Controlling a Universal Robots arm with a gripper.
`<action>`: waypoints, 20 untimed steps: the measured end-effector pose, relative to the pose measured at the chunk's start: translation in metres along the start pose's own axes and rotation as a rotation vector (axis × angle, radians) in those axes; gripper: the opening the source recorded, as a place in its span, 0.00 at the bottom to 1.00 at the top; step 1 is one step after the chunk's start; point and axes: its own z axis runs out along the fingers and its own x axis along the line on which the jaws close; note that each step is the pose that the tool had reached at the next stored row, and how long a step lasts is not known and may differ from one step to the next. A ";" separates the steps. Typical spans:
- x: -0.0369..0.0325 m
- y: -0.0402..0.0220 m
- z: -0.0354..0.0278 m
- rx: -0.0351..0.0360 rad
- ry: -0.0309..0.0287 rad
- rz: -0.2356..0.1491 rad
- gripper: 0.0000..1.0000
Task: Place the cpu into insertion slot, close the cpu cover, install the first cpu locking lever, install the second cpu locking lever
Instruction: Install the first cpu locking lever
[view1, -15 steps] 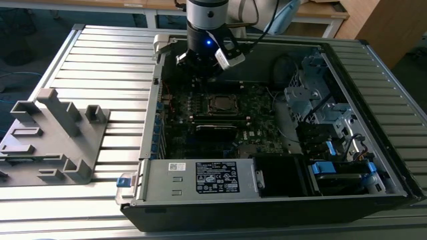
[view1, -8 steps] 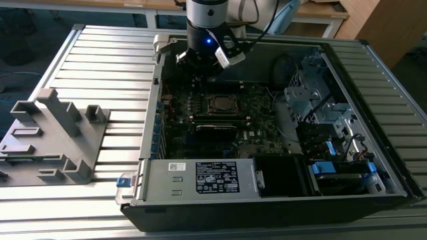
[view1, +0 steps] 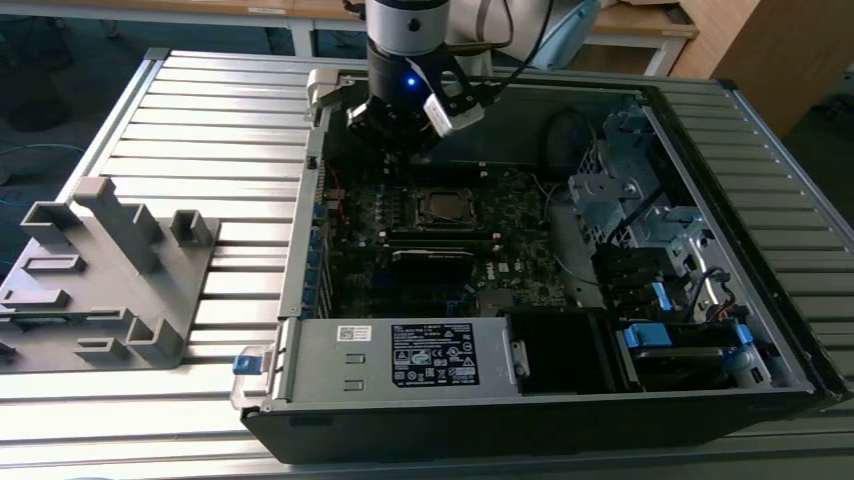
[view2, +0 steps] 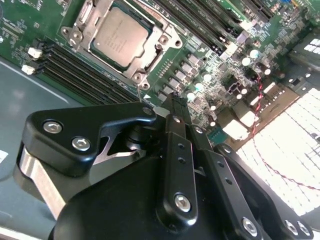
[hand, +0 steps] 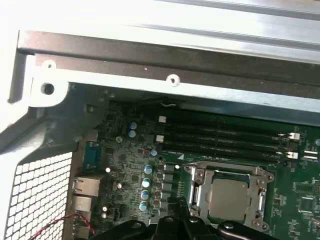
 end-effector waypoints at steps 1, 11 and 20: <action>0.0001 -0.0001 -0.0002 -0.0012 0.0003 0.000 0.10; 0.0005 0.0000 0.0005 -0.0322 -0.0054 0.055 0.10; 0.0055 0.0006 0.0006 -0.0338 -0.0062 0.064 0.10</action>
